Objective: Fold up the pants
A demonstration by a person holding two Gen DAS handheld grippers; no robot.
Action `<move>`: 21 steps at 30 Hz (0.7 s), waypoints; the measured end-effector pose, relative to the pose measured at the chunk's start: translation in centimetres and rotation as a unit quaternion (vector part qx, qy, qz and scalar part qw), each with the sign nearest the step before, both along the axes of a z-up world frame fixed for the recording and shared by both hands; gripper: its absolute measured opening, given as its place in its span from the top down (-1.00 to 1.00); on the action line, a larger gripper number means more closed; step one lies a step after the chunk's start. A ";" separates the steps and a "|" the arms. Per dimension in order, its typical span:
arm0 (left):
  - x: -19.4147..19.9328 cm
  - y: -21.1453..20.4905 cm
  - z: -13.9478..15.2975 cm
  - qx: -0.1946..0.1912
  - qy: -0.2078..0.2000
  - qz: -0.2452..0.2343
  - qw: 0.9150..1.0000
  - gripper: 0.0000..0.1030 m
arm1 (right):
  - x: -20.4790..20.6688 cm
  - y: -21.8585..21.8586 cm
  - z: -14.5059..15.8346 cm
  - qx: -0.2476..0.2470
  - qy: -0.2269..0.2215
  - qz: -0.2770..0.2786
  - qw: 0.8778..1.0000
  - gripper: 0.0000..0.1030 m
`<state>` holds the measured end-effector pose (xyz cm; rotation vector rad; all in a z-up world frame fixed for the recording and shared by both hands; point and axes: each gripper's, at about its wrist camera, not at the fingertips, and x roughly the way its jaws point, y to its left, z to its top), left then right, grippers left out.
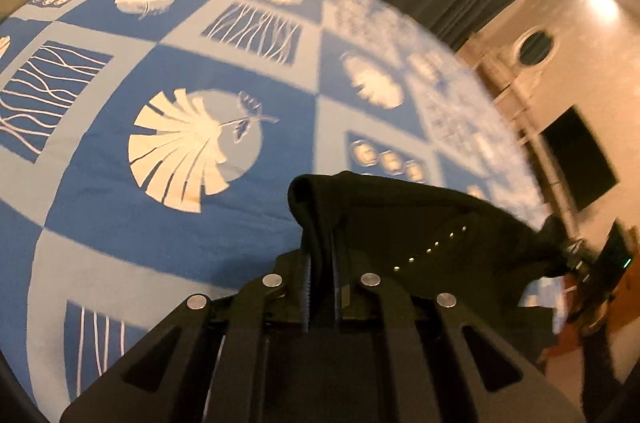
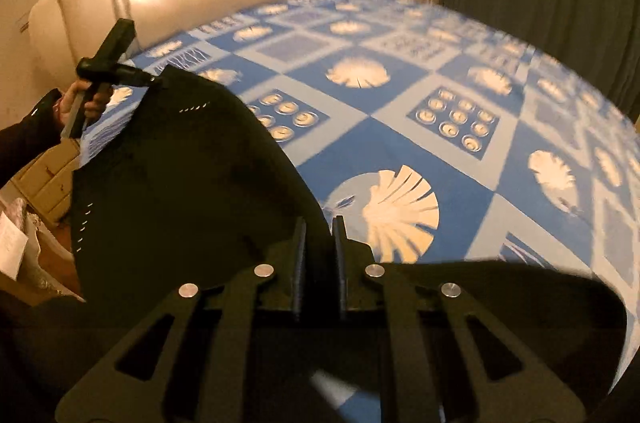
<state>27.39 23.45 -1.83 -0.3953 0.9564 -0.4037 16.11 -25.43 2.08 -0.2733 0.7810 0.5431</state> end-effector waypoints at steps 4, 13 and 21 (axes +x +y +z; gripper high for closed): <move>-4.6 0.9 1.3 -0.024 -0.025 -0.011 0.999 0.85 | -6.9 1.1 -1.5 -0.029 -0.018 0.000 0.999 0.77; -15.0 2.9 -4.1 -0.003 0.049 -0.009 0.999 0.71 | -14.3 2.7 -10.5 -0.046 0.070 -0.022 0.996 0.74; -21.1 5.8 -5.6 -0.038 0.082 0.106 0.990 0.60 | -15.7 -1.2 -8.5 0.175 0.117 -0.142 0.967 0.11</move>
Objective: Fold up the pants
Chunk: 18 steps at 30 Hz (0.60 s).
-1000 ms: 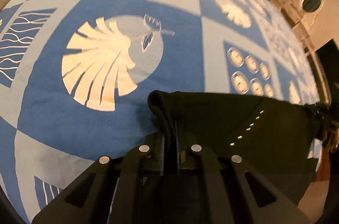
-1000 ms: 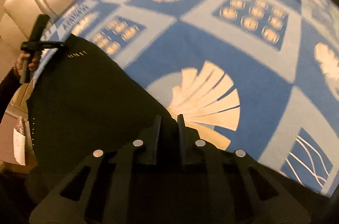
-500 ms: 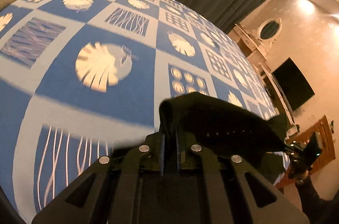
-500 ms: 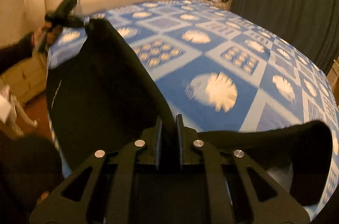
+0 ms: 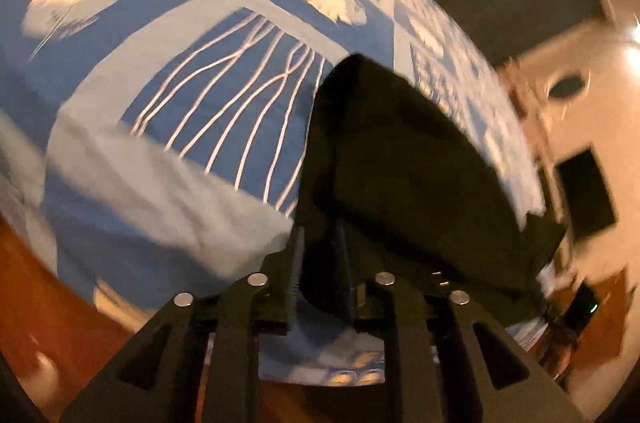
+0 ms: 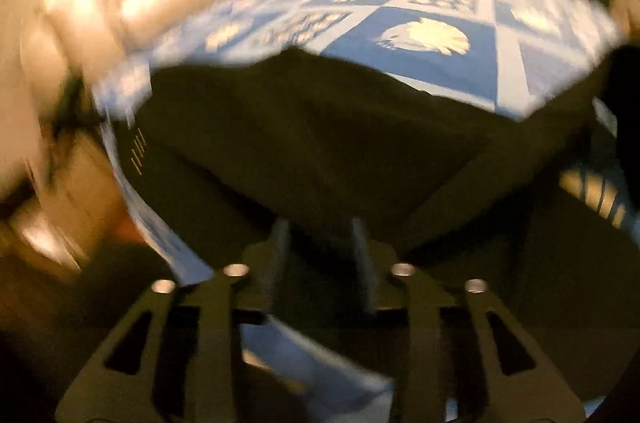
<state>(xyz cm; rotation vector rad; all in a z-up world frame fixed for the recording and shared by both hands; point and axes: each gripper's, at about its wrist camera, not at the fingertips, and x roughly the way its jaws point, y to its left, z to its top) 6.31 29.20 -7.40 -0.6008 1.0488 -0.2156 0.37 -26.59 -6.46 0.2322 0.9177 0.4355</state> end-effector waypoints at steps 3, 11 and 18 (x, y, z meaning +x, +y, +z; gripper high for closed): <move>-0.7 -1.5 0.1 -0.005 -0.001 0.007 1.000 0.59 | -0.2 -2.1 -0.6 0.121 0.026 -0.064 0.990 0.08; -0.4 -2.2 0.7 -0.036 -0.016 0.077 0.996 0.58 | -0.3 -4.3 -3.4 0.240 0.056 -0.155 0.957 0.07; -2.0 -1.9 1.9 -0.094 -0.033 0.113 0.989 0.58 | -0.3 -4.3 -3.9 0.253 0.050 -0.162 0.952 -0.06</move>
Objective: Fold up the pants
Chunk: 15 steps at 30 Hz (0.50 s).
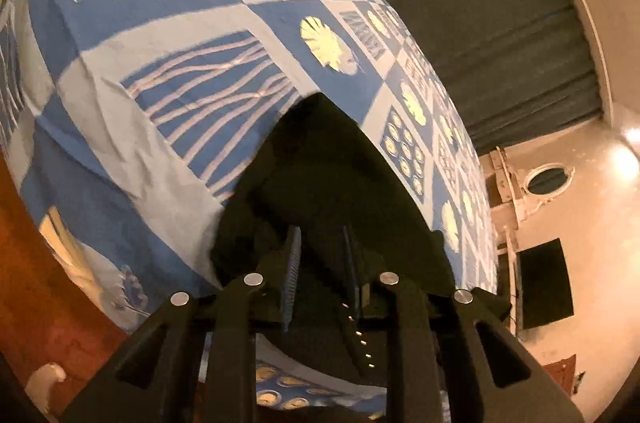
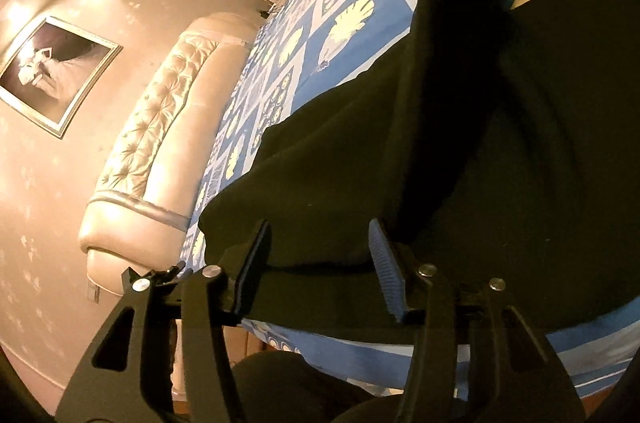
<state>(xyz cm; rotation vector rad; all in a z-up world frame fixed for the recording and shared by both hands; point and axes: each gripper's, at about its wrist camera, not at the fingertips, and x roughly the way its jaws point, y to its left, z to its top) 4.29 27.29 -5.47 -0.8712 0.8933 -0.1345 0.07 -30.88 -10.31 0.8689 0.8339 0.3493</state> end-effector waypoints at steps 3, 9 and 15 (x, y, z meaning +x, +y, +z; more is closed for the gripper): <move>1.4 -1.7 -0.7 0.029 0.021 -0.018 0.999 0.58 | -0.2 0.2 0.0 0.001 0.000 -0.005 1.000 -0.08; 1.6 -2.2 -3.5 0.034 0.064 0.026 0.997 0.58 | -0.3 0.2 -0.3 0.006 0.001 -0.010 1.000 -0.11; 2.4 -1.8 -3.6 0.035 0.056 0.041 0.997 0.58 | -0.3 0.3 -0.2 0.007 -0.002 -0.014 1.000 -0.20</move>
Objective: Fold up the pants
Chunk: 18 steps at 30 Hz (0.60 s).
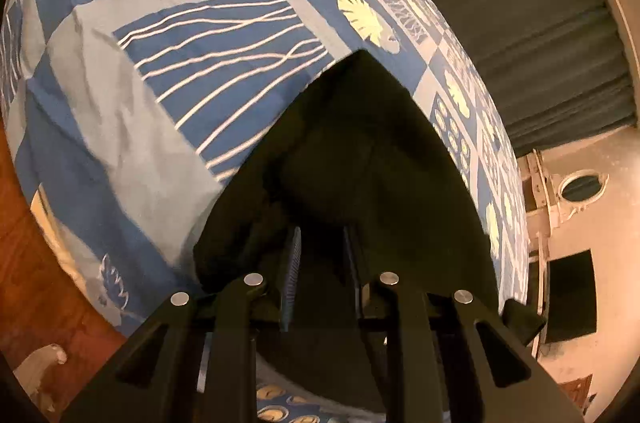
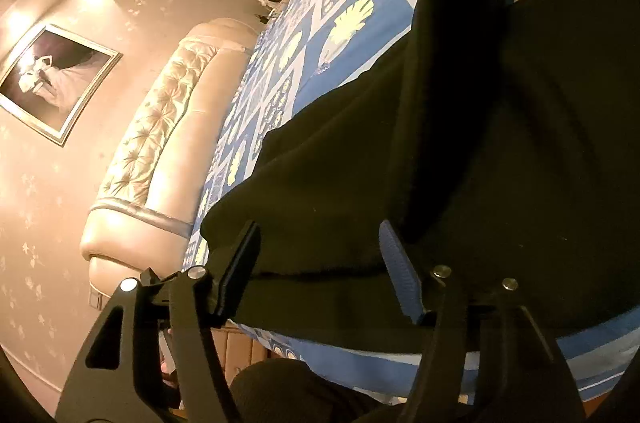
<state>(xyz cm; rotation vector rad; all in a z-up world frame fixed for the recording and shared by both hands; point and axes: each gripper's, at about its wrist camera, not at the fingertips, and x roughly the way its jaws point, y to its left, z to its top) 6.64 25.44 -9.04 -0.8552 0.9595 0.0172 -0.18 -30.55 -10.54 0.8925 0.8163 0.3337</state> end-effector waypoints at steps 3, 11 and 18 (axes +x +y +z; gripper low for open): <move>-0.2 0.8 -0.6 -0.053 -0.001 0.034 0.998 0.58 | -0.1 0.2 0.2 0.007 0.002 -0.007 1.000 -0.23; -1.8 1.5 -1.5 -0.139 -0.055 0.052 0.987 -0.15 | -0.3 0.1 0.2 0.009 0.004 -0.009 1.000 -0.24; -2.1 1.4 -1.3 -0.175 -0.083 0.069 0.979 -0.53 | -0.3 0.2 0.1 0.009 0.002 -0.010 1.000 -0.24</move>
